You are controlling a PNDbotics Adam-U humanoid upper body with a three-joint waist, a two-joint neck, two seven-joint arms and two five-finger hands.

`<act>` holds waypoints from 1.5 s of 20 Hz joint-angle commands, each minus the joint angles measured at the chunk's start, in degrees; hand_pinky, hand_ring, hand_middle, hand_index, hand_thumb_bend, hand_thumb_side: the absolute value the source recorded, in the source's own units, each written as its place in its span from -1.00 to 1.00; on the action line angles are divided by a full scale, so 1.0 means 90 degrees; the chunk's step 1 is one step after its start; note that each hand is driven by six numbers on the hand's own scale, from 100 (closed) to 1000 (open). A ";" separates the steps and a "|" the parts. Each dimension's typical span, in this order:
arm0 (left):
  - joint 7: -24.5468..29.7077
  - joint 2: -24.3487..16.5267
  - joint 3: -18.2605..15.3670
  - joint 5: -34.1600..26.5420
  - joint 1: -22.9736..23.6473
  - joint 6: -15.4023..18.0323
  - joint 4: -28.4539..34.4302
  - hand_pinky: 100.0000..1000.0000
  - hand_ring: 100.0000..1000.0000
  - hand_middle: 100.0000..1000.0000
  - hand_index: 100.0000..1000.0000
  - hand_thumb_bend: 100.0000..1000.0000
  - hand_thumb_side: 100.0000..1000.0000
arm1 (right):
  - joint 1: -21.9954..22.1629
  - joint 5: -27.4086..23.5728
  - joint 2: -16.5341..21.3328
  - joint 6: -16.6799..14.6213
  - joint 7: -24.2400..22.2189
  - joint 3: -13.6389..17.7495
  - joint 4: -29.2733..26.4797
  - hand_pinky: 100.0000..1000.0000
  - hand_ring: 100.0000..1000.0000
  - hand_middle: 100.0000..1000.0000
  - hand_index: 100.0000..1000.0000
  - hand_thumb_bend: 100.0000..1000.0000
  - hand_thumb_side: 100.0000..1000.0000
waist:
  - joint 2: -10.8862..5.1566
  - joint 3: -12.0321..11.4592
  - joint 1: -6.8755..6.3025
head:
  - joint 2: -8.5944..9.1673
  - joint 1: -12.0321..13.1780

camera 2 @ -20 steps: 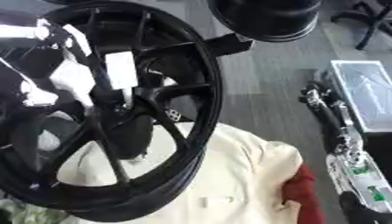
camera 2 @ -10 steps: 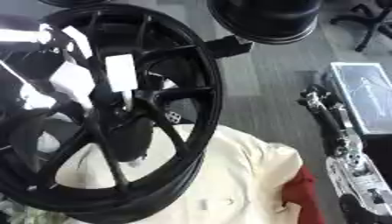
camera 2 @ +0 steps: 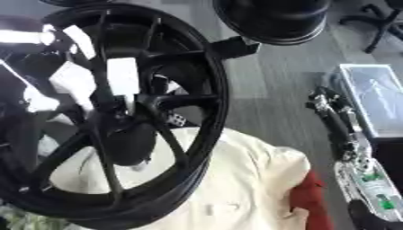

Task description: Pull the pin out of the wheel hub.

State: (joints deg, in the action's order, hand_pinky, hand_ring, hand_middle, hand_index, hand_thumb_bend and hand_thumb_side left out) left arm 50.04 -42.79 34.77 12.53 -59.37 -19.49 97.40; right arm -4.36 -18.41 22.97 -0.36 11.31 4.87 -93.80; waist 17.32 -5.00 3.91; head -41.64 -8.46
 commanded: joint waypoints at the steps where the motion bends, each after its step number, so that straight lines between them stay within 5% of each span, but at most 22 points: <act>1: 0.0084 -0.0053 -0.0069 -0.0053 -0.0072 -0.0121 0.0026 0.24 0.01 0.11 0.32 -0.78 -1.00 | -0.0034 0.0017 0.0107 -0.0015 -0.0006 0.0034 -0.0043 0.86 0.47 0.31 0.64 -1.00 0.00 | -0.0087 0.0015 -0.0009 | 0.0072 -0.0001; 14: -0.0166 -0.0085 -0.0167 0.0057 -0.0035 -0.0090 0.0089 0.10 -0.24 -0.17 0.00 -1.00 -1.00 | -0.0025 0.0021 0.0082 -0.0023 -0.0045 0.0028 -0.0024 0.87 0.48 0.32 0.65 -1.00 0.03 | -0.0093 0.0013 -0.0001 | 0.0071 -0.0010; 30: -0.0625 -0.0214 -0.0540 -0.0029 0.0064 -0.0162 0.0325 -0.03 -0.50 -0.48 -0.31 -1.00 -1.00 | -0.0012 0.0039 0.0080 -0.0015 -0.0067 0.0045 0.0004 0.87 0.48 0.32 0.65 -1.00 0.06 | -0.0102 0.0006 0.0000 | 0.0064 -0.0034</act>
State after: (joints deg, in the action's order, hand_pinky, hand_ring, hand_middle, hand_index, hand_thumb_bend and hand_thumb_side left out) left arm 44.62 -42.93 31.46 12.64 -57.95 -20.46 99.29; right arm -4.43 -18.37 22.90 -0.40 10.90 4.87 -93.45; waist 17.32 -5.00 4.06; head -41.64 -8.65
